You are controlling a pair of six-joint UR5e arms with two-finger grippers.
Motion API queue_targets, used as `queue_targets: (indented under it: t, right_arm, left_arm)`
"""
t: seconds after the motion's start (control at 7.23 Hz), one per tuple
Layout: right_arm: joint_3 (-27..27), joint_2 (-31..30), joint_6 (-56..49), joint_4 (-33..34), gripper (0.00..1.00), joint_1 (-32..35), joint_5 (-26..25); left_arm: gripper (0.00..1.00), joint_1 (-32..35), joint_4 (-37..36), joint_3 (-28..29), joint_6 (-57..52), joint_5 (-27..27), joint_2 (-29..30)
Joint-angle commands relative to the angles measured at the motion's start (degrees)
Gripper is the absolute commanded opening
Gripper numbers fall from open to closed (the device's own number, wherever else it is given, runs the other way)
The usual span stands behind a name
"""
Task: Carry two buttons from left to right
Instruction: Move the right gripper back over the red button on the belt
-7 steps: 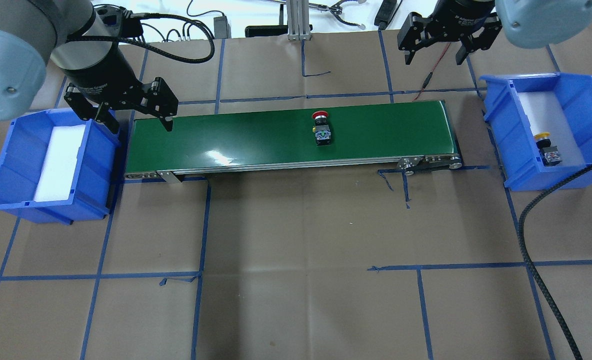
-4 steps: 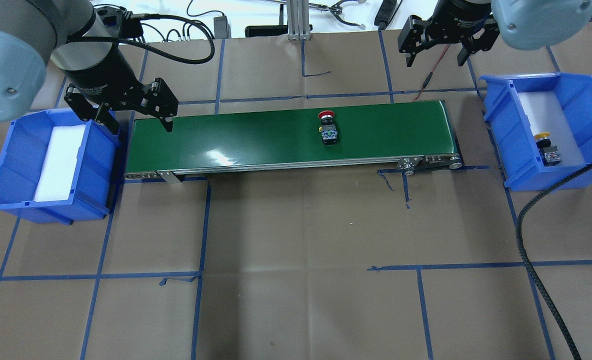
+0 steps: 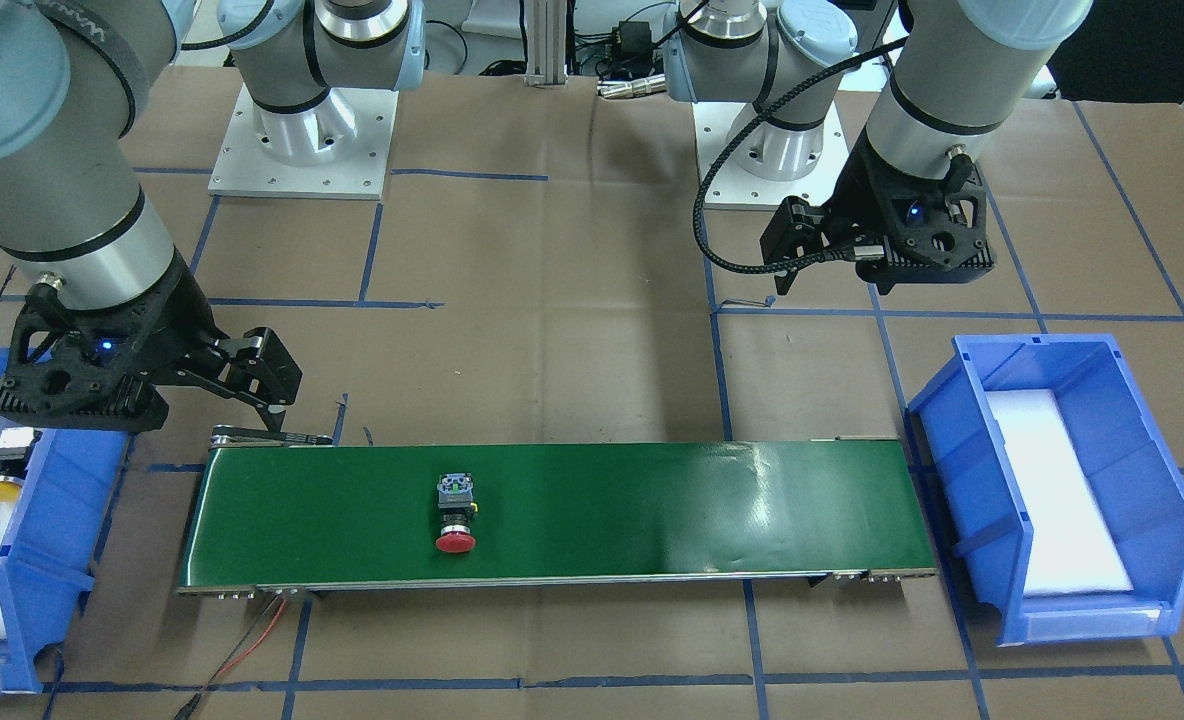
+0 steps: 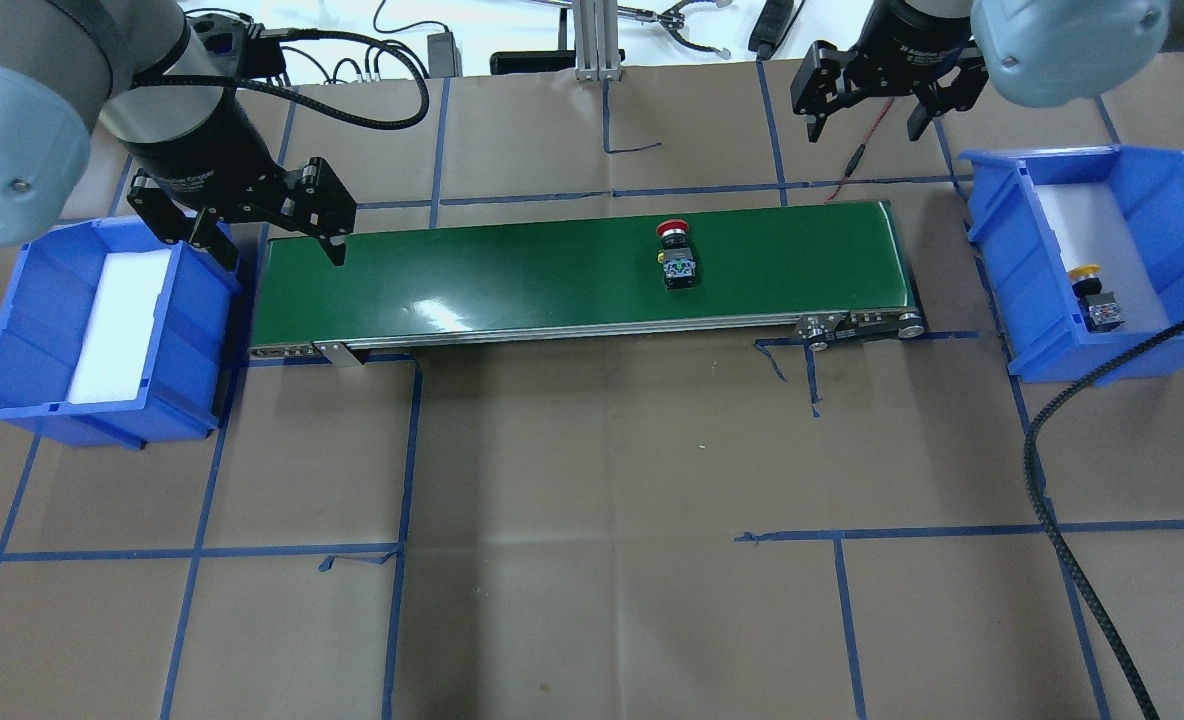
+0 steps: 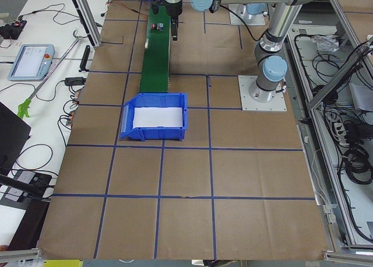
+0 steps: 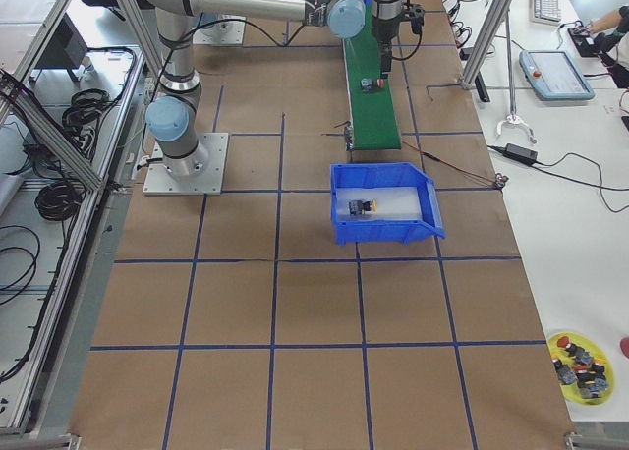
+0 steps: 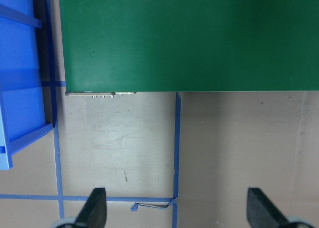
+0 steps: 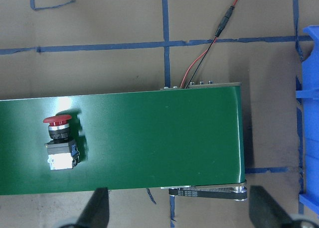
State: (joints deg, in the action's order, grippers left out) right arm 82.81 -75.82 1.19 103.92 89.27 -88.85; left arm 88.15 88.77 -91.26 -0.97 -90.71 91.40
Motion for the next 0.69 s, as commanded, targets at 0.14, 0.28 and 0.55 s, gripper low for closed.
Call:
queue_targets:
  t: [0.14, 0.28, 0.55]
  right_arm:
    - [4.3, 4.3, 0.0, 10.0, 0.98, -0.1, 0.8]
    - [4.4, 4.5, 0.2, 10.3, 0.96, 0.0, 1.8]
    - [5.0, 6.6, 0.5, 12.0, 0.96, 0.2, 1.8]
  left_arm:
    - [1.00, 0.0, 0.0, -0.2, 0.0, 0.0, -0.2]
    - [1.00, 0.0, 0.0, -0.2, -0.1, 0.0, 0.1]
    - [1.00, 0.0, 0.0, -0.1, 0.0, -0.1, 0.2]
